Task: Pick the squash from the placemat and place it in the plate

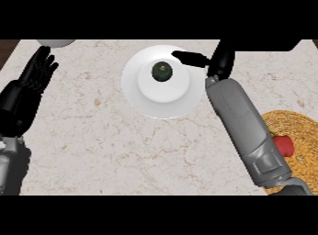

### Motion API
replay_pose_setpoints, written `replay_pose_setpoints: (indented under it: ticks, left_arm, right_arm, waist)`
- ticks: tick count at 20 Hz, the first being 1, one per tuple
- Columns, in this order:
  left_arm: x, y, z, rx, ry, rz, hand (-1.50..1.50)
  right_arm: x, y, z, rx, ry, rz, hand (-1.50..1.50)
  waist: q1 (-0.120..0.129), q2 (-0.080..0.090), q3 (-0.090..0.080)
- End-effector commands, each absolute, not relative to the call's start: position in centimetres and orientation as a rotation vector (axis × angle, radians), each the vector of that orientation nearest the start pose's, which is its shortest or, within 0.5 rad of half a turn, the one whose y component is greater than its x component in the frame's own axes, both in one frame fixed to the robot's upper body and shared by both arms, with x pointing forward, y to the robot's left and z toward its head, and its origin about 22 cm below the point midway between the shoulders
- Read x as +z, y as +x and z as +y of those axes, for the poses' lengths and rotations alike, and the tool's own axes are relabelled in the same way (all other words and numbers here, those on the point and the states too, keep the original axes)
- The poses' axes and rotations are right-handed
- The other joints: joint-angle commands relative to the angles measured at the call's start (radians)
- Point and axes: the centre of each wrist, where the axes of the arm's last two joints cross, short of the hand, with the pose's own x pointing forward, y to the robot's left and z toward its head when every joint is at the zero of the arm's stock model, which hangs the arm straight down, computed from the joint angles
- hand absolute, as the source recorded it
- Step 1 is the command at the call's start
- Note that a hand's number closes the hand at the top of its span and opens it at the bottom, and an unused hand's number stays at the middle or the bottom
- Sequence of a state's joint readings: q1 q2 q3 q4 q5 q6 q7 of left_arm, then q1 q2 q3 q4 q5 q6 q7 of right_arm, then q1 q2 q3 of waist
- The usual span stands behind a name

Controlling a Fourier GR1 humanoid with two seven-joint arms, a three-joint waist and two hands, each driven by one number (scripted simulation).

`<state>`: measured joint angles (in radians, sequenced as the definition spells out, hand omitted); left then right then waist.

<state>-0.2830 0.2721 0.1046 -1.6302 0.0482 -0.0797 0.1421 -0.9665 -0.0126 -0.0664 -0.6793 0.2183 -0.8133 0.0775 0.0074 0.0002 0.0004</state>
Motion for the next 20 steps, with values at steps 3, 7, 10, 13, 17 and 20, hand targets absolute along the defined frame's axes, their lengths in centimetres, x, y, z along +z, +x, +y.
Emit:
replay_pose_setpoints:
  ticks: [3,7,10,13,17,20]
  left_arm:
    - [9.7,29.1,31.1,-0.212,0.145,-1.744,0.00]
    - [9.6,29.9,28.7,-0.229,0.161,-1.739,0.00]
    - [9.9,28.6,28.4,-0.210,0.158,-1.738,0.00]
    - [9.6,29.5,29.7,-0.211,0.130,-1.739,0.00]
    - [9.5,28.8,28.9,-0.232,0.157,-1.737,0.00]
    - [9.6,30.6,27.5,-0.246,0.152,-1.741,0.00]
  right_arm:
    - [7.1,40.8,-17.7,-0.181,-0.626,-1.622,-1.50]
    - [7.1,37.3,-20.0,-0.117,-0.625,-1.652,-1.50]
    - [6.4,33.9,-22.3,-0.100,-0.624,-1.633,-1.50]
    - [7.3,32.4,-25.1,-0.123,-0.619,-1.654,-1.50]
    - [6.3,28.8,-25.2,-0.086,-0.662,-1.649,-1.50]
    - [7.4,29.2,-27.2,-0.095,-0.716,-1.645,-1.50]
  waist:
    - [-0.015,-0.003,-0.001]
    - [-0.029,-0.006,-0.001]
    - [-0.027,-0.008,-0.001]
    - [-0.018,-0.003,-0.001]
    - [-0.016,-0.003,-0.001]
    - [-0.013,-0.001,-0.001]
